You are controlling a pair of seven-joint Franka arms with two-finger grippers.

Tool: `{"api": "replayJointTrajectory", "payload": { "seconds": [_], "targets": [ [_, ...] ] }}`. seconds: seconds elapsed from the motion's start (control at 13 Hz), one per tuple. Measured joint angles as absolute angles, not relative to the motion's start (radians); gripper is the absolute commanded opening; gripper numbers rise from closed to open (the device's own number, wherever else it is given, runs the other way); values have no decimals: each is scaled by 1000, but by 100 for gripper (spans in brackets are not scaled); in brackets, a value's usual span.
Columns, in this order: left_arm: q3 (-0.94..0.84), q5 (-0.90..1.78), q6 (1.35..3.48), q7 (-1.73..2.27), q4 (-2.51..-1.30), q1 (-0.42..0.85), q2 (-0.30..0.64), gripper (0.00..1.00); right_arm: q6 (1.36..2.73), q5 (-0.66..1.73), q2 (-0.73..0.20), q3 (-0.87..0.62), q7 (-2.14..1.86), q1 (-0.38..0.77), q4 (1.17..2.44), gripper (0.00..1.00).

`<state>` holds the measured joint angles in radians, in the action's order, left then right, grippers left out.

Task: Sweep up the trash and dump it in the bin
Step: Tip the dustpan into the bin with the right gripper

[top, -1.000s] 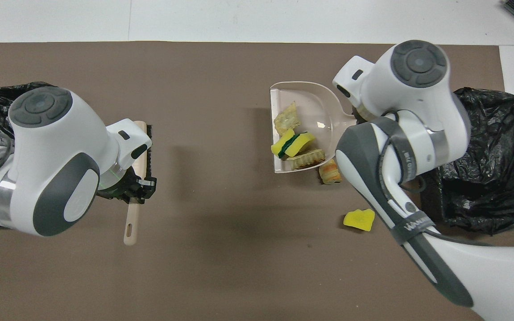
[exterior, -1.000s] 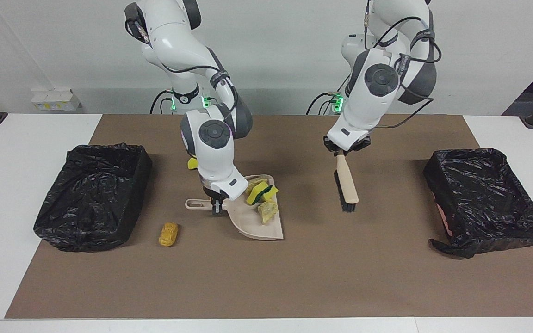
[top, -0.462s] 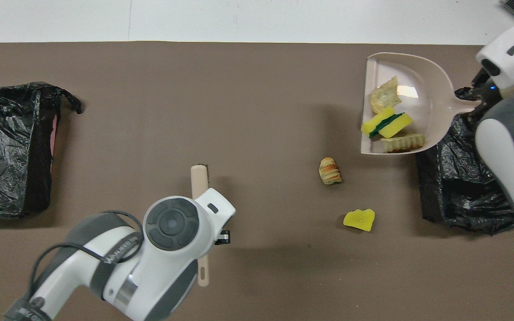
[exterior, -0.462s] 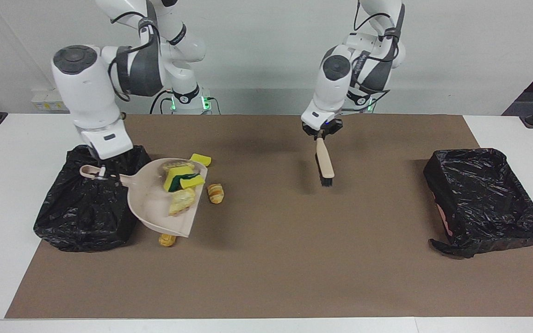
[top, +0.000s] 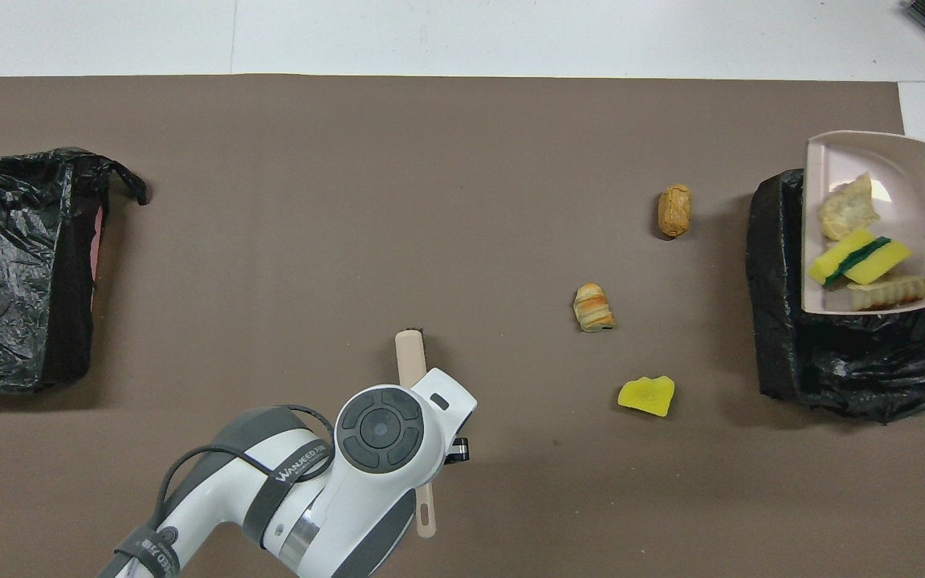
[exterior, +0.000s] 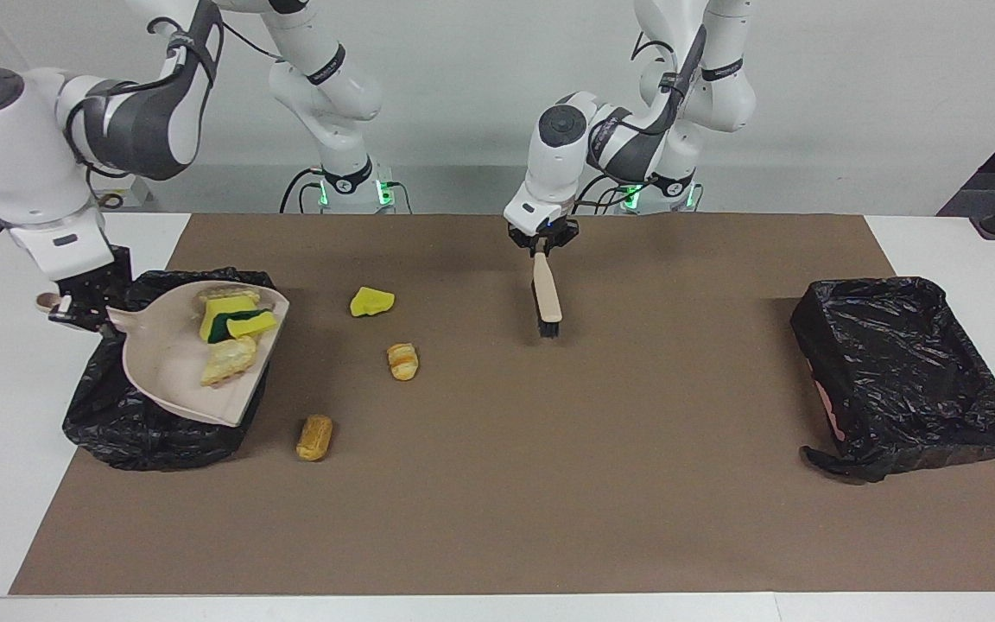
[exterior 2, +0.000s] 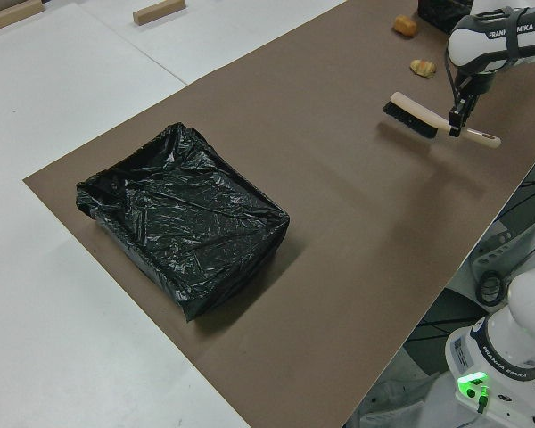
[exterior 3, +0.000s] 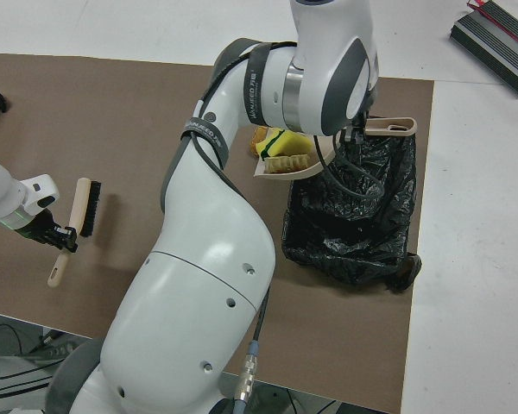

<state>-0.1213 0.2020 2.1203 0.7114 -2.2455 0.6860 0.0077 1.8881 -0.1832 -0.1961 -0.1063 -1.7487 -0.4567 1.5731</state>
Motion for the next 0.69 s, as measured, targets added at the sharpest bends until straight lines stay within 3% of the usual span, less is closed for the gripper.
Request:
{"api": "replayJointTrajectory", "payload": {
  "seconds": [0.31, 0.38, 0.46, 0.54, 0.69],
  "targets": [
    [-120, 208, 2118, 699, -2273, 686, 7, 0, 2010, -334, -139, -107, -1746, -512, 1694, 0],
    [-120, 209, 2118, 695, -2277, 686, 7, 33, 2037, -390, -117, -110, -1697, -506, 1741, 0],
    [-120, 209, 2118, 690, -2279, 686, 7, 94, 2047, -453, -96, -112, -1628, -496, 1782, 0],
    [-118, 210, 2118, 688, -2280, 686, 7, 100, 2051, -519, -76, -114, -1553, -482, 1818, 0],
    [-110, 210, 2118, 686, -2273, 683, 7, 100, 2053, -635, -37, -118, -1407, -442, 1880, 0]
  ]
}}
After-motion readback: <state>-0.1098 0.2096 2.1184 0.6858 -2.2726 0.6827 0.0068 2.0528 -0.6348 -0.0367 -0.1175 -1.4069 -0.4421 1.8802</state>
